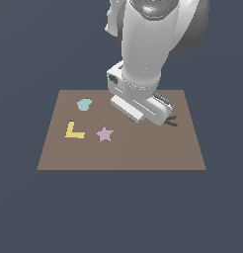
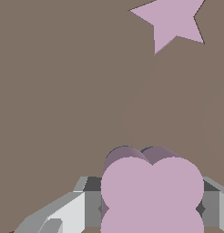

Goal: Insert a designated object into the corresponding slot on a board.

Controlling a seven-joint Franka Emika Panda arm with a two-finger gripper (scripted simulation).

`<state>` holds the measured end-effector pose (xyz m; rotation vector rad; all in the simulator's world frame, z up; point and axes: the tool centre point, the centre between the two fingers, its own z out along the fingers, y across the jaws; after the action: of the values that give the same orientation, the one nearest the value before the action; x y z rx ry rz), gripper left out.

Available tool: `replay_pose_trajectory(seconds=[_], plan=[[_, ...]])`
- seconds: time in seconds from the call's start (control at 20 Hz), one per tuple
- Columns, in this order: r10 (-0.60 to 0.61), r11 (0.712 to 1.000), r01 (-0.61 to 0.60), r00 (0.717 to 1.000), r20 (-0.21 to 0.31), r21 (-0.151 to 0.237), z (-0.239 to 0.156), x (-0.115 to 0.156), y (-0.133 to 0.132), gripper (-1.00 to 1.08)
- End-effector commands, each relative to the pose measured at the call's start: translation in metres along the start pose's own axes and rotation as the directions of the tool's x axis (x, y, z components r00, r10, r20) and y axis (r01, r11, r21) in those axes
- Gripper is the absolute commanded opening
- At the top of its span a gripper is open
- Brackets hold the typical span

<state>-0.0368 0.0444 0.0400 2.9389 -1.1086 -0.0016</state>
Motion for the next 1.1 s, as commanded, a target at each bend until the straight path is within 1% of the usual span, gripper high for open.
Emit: replay_pose_trajectory(seconds=[0.0,0.5,0.8,0.85,1.05], plan=[[0.021,1.0,-0.021,1.0,0.0,0.0,0.0,-0.002,0.001,-1.0],[0.025,1.0,-0.025,1.0,0.0,0.0,0.0,-0.003,0.0,-1.0],[0.024,1.0,-0.024,1.0,0.0,0.001,0.01,-0.003,0.0,-1.0],[0.024,1.0,-0.024,1.0,0.0,0.001,0.01,-0.003,0.0,1.0],[0.024,1.0,-0.024,1.0,0.0,0.001,0.01,-0.003,0.0,1.0]])
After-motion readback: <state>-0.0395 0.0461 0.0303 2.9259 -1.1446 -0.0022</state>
